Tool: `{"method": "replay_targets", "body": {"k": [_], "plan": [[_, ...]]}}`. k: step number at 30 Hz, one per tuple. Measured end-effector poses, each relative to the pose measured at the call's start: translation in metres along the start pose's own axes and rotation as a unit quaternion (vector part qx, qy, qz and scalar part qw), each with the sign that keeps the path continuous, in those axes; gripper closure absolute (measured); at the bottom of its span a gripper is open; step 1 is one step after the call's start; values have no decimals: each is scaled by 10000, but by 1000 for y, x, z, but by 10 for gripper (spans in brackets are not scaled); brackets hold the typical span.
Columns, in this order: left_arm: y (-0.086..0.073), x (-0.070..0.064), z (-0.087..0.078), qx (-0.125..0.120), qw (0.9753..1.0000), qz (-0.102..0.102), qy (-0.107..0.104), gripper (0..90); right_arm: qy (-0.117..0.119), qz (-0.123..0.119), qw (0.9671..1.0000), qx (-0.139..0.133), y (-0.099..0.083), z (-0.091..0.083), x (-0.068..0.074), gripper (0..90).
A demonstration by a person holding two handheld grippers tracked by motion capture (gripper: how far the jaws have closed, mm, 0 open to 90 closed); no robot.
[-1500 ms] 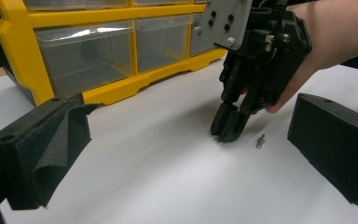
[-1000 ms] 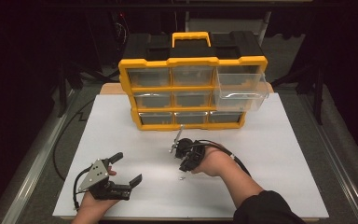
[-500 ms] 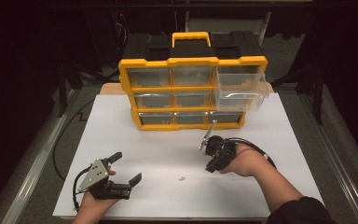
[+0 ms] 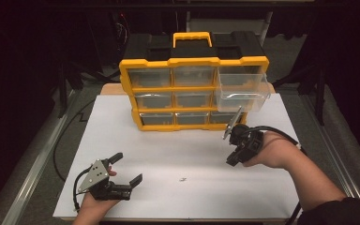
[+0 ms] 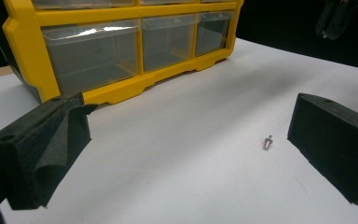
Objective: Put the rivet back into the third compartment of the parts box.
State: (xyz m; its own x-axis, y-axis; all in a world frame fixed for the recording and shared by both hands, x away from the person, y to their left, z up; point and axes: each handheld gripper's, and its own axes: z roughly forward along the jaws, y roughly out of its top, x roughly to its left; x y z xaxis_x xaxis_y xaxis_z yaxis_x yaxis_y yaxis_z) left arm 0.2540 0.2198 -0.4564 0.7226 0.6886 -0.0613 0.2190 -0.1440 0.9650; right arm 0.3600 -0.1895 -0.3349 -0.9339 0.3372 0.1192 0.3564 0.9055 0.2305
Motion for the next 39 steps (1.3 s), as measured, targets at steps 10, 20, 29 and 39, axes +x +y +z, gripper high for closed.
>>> {"method": "replay_targets", "body": {"k": [10, 20, 29, 39], "plan": [[0, -1, 1, 26, 10000, -12, -24, 3, -112, 92, 9999, -83, 1, -56, 2, 839], [0, -1, 0, -4, 10000, -6, -29, 3, -311, 113, 9994, -125, 13, -106, 7, 839], [-1, -1, -1, 29, 10000, -6, -31, 3, -581, 253, 9979, -159, 28, -157, 7, 839], [-2, -1, -3, 34, 10000, 21, -6, 3, -834, 244, 9960, -193, 50, -195, 7, 839]]}}
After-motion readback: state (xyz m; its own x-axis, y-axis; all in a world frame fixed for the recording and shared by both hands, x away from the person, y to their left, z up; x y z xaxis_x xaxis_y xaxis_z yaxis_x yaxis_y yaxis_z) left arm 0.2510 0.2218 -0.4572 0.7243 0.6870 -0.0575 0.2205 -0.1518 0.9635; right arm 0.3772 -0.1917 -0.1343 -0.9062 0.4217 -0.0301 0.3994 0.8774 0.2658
